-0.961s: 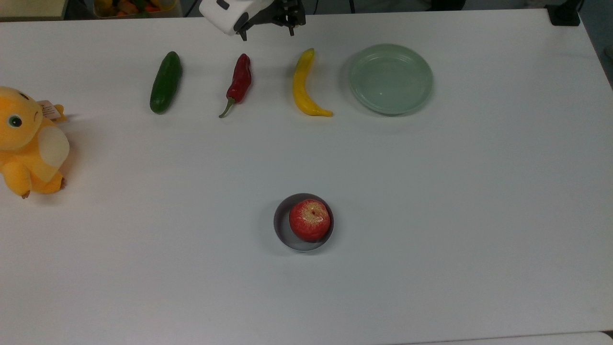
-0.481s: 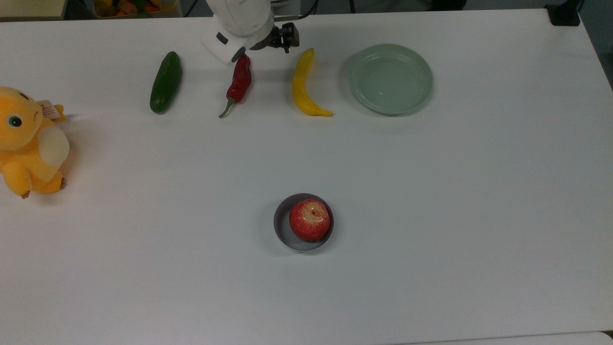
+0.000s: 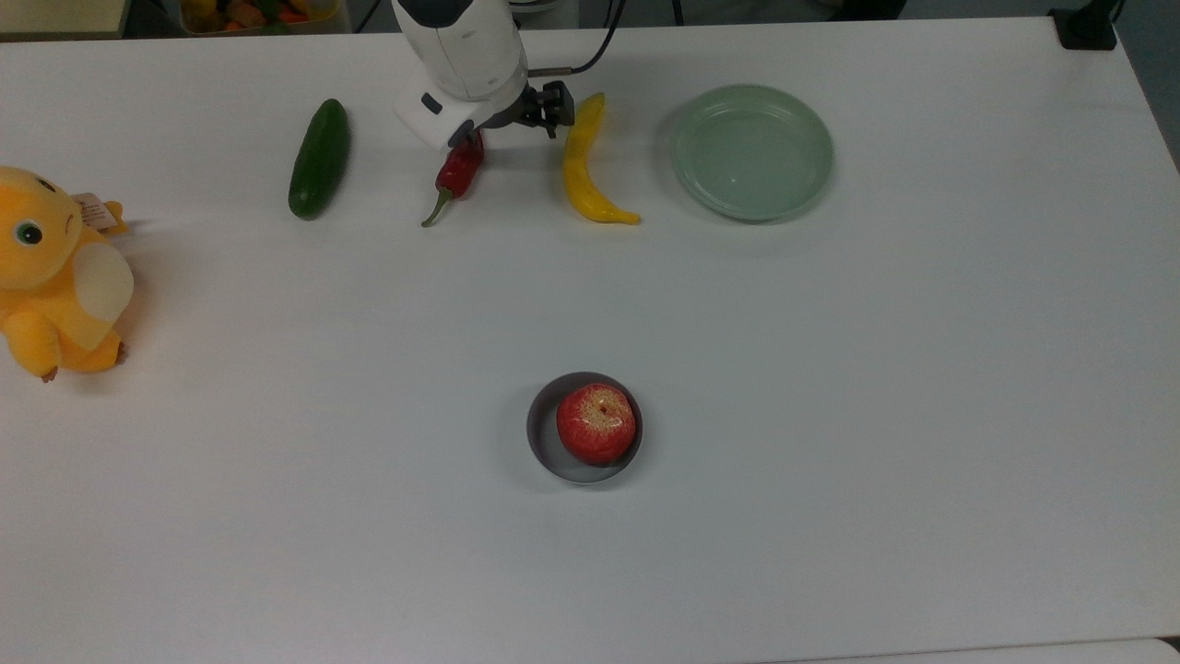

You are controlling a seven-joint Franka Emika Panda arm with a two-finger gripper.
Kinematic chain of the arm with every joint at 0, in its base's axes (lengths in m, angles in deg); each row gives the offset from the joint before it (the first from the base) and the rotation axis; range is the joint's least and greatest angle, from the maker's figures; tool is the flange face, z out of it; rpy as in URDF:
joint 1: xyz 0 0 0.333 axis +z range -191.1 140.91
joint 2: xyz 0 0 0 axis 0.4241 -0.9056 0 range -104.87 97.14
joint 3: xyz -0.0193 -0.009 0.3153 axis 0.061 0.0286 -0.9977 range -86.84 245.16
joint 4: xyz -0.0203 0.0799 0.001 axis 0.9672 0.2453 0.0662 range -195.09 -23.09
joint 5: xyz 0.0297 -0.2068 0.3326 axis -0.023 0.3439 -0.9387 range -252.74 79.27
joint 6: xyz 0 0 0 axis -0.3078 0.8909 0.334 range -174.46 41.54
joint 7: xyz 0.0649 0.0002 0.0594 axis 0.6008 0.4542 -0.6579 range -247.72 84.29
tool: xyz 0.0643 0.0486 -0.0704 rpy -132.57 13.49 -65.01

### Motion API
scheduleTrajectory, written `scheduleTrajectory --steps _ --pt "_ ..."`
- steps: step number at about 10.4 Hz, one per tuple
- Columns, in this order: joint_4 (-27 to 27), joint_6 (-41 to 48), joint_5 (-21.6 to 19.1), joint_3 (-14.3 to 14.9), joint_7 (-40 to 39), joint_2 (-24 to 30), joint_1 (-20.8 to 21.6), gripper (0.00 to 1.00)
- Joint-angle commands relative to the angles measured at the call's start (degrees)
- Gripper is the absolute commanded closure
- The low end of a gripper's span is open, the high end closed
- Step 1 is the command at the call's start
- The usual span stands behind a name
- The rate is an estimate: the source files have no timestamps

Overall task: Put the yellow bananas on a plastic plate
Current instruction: 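Move the open gripper over the yellow banana and lower it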

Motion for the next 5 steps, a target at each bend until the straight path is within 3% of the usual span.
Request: scheduleTrajectory --steps 1,5 --pt "-2.7 -5.7 -1.7 -0.5 -0.3 -0.7 1.6 0.0" --pt "-2.7 -6.6 -1.8 -2.4 -0.3 -1.8 2.3 0.0"
